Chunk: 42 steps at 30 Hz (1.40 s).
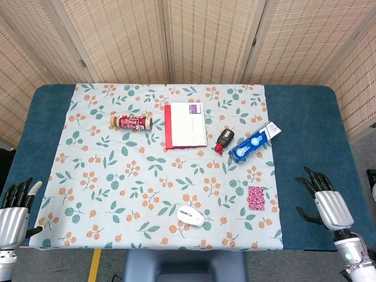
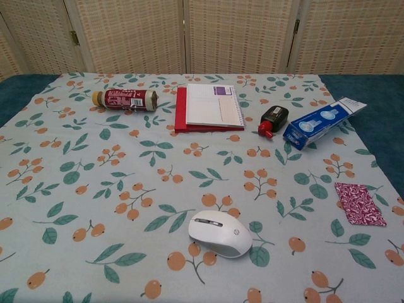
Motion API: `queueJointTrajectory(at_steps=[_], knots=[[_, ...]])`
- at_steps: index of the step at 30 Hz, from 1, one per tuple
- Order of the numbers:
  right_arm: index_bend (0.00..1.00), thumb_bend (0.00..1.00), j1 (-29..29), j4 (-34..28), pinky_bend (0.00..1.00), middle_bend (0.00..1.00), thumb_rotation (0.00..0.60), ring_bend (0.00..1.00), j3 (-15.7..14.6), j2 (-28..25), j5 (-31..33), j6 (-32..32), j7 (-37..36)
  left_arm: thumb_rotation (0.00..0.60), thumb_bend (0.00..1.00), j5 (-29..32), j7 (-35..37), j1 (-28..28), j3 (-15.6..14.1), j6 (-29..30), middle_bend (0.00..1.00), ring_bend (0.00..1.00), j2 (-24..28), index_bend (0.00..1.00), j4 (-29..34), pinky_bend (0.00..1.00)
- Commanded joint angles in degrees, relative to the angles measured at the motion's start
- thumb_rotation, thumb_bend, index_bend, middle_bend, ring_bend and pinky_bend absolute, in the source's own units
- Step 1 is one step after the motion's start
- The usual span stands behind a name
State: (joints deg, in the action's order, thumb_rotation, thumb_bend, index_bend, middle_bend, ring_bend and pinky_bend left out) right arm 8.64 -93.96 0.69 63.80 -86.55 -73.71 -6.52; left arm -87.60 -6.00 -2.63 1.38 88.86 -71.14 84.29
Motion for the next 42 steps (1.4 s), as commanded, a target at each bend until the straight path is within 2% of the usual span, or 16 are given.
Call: queueJointTrajectory(at_steps=[1,7,12,27,42], knots=[[0.22,0.31,2.01,-1.04,0.00,0.00,0.480,0.00,-0.27,0.46,1.87,4.12,0.01,0.600,0.23,0.01,0.29,0.09,-0.04,0.06,0.03,0.07,-0.08,0.12,-0.28,0.00],[0.25,0.15,4.63,-0.96,0.00,0.00,0.343,0.00,-0.51,1.45,3.23,9.93,-3.94,0.600,0.23,0.03,1.17,0.22,-0.21,-0.11,0.03,0.08,-0.24,0.12,-0.69,0.00],[0.26,0.12,6.62,0.36,0.00,0.00,0.302,0.00,-0.96,2.79,4.34,13.96,-2.84,0.600,0.23,-0.01,1.59,0.30,-0.23,-0.06,0.03,0.08,-0.37,0.12,-1.05,0.00],[0.26,0.11,11.24,4.38,0.00,0.00,0.293,0.00,-0.84,9.29,10.93,22.00,6.99,0.600,0.23,-0.10,2.70,0.41,-0.21,0.03,0.03,0.07,-0.73,0.13,-2.00,0.00],[0.26,0.11,13.55,6.56,0.00,0.00,0.291,0.00,-1.14,12.61,13.81,23.89,13.06,0.600,0.23,0.26,3.34,0.47,-0.22,-0.41,0.03,0.07,-1.14,0.13,-2.94,0.00]])
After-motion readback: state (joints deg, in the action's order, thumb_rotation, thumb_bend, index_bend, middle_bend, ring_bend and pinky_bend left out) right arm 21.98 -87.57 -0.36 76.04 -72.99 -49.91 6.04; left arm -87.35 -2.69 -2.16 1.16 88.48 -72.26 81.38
